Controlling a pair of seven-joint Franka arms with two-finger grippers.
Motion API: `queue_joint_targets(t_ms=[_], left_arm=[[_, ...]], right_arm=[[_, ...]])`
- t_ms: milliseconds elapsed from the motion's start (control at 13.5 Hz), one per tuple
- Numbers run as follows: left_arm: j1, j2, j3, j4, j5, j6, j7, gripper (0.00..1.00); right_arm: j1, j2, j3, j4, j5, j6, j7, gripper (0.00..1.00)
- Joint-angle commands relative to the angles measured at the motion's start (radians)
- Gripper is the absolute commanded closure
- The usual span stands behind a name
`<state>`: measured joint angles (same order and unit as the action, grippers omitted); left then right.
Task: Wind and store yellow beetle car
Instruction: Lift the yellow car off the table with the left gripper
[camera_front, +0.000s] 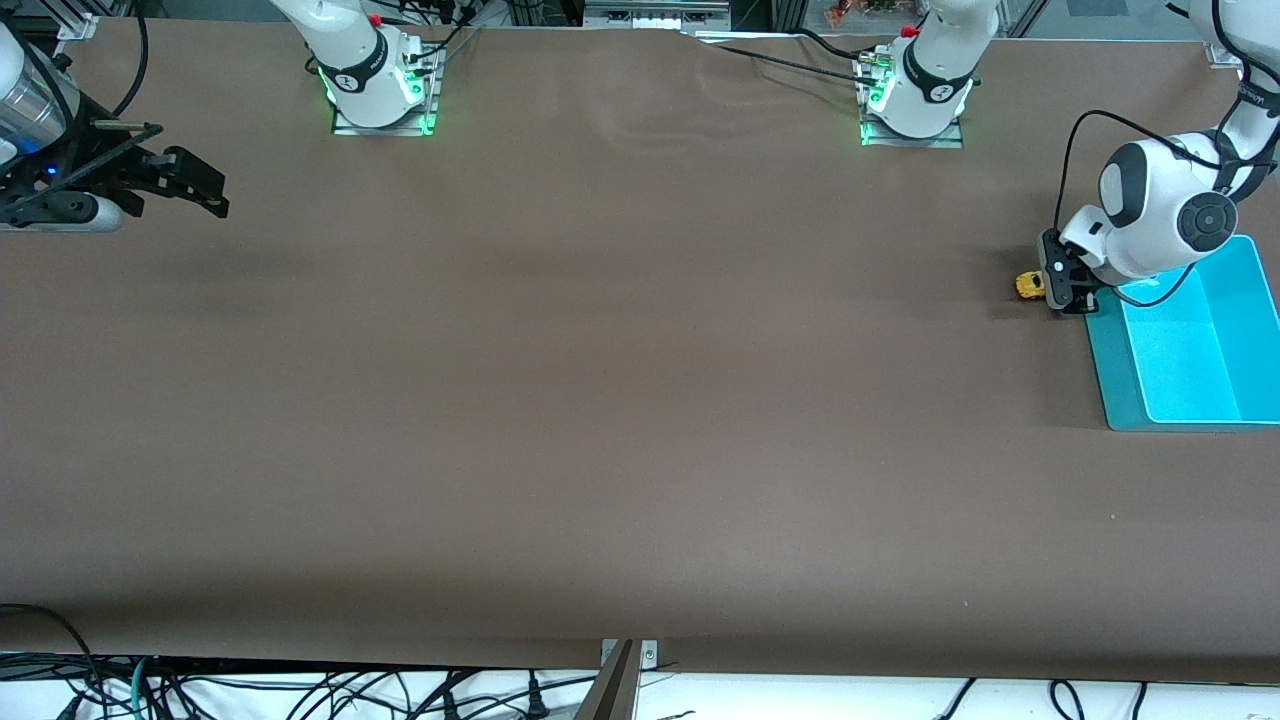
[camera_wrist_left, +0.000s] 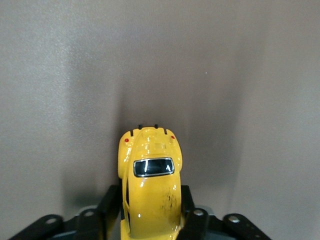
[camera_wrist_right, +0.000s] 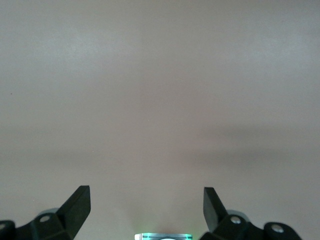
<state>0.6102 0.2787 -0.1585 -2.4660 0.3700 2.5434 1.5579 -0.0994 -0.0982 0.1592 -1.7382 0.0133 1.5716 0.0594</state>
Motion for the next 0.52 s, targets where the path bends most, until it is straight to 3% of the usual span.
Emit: queue_joint_targets(t_ms=[0, 223, 445], left_arm=[[0.017, -0.013, -0.012, -0.004, 0.009, 0.005, 0.014, 0.95], [0.022, -0.049, -0.016, 0.019, -0.011, -0.064, 0.014, 0.96], [0.02, -0.088, -0.073, 0.033, -0.191, -0.228, 0.036, 0.96]], right_arm=[[0.004, 0.008, 0.0, 0.029, -0.001, -0.028, 0.016, 0.0], [0.003, 0.008, 0.0, 0.029, 0.001, -0.028, 0.017, 0.0], [0.004, 0.008, 0.002, 0.029, 0.002, -0.028, 0.019, 0.0]])
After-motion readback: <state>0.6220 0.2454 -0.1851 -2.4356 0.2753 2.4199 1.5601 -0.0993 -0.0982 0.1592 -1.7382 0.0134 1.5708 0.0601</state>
